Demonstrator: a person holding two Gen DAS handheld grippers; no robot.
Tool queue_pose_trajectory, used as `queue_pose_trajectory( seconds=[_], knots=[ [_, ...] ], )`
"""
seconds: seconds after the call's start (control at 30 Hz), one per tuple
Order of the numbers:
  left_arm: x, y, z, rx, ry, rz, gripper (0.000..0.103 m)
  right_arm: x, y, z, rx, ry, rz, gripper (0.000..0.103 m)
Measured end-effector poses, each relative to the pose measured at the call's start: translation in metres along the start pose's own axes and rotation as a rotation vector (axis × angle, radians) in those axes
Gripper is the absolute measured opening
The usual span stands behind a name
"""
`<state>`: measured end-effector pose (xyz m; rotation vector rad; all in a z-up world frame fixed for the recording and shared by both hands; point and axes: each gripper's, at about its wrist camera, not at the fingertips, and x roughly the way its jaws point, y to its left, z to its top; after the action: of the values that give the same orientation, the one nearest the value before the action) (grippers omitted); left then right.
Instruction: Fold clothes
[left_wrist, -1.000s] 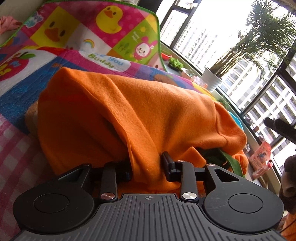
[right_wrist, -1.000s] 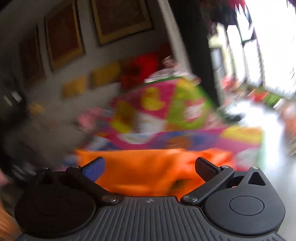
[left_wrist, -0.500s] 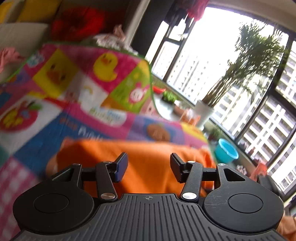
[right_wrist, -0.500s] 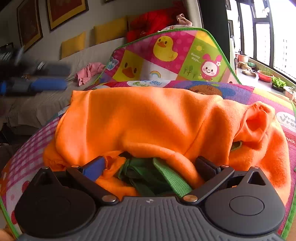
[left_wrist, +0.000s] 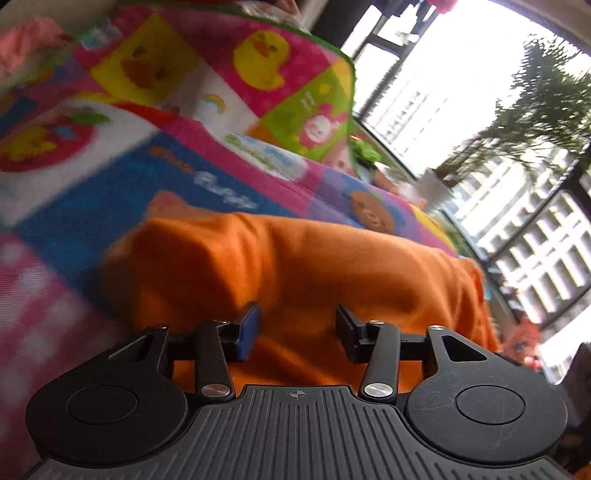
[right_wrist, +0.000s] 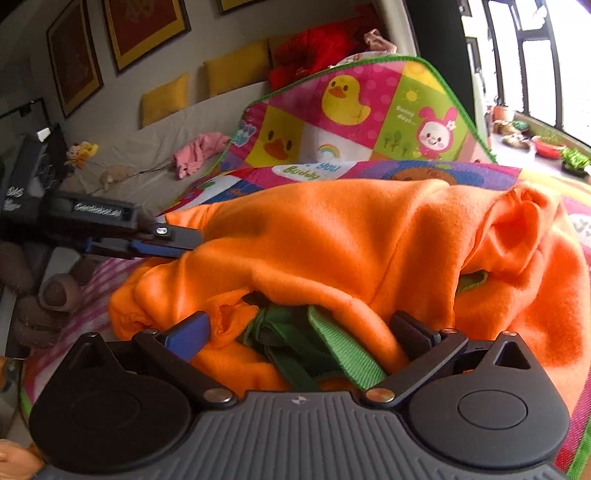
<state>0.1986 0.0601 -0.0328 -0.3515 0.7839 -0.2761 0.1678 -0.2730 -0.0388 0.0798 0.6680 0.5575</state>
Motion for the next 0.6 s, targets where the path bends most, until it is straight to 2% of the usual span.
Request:
queue_pose_trajectory(
  seconds=[0.03,0.07,0.1,0.27,0.4,0.47,0.5,0.6],
  knots=[
    [-0.01,-0.001,-0.003,0.009,-0.019,0.051,0.073,0.001,0.0,0.0,-0.002,0.0,0.0,0.103],
    [-0.023,-0.003,-0.006,0.017,-0.054,0.111,0.079,0.001,0.001,0.0,-0.004,-0.002,-0.002,0.103],
    [-0.036,-0.003,-0.01,0.01,-0.086,0.121,0.082,0.001,0.002,0.0,-0.008,-0.003,-0.006,0.103],
    [-0.049,0.025,-0.02,-0.26,-0.033,-0.063,0.086,0.001,0.005,0.0,-0.017,-0.01,-0.021,0.103],
    [-0.021,0.028,-0.032,-0.364,0.022,-0.075,0.086,0.0,0.006,-0.001,-0.019,-0.022,-0.026,0.103],
    [-0.015,0.023,-0.031,-0.373,-0.013,-0.065,0.087,0.0,0.006,-0.001,-0.016,-0.025,-0.024,0.103],
    [-0.011,0.02,-0.029,-0.376,-0.024,-0.056,0.085,-0.001,0.006,-0.001,-0.015,-0.027,-0.025,0.103],
    [0.001,0.013,-0.021,-0.336,-0.022,0.0,0.04,-0.007,0.008,-0.003,-0.022,-0.061,-0.044,0.103]
  ],
)
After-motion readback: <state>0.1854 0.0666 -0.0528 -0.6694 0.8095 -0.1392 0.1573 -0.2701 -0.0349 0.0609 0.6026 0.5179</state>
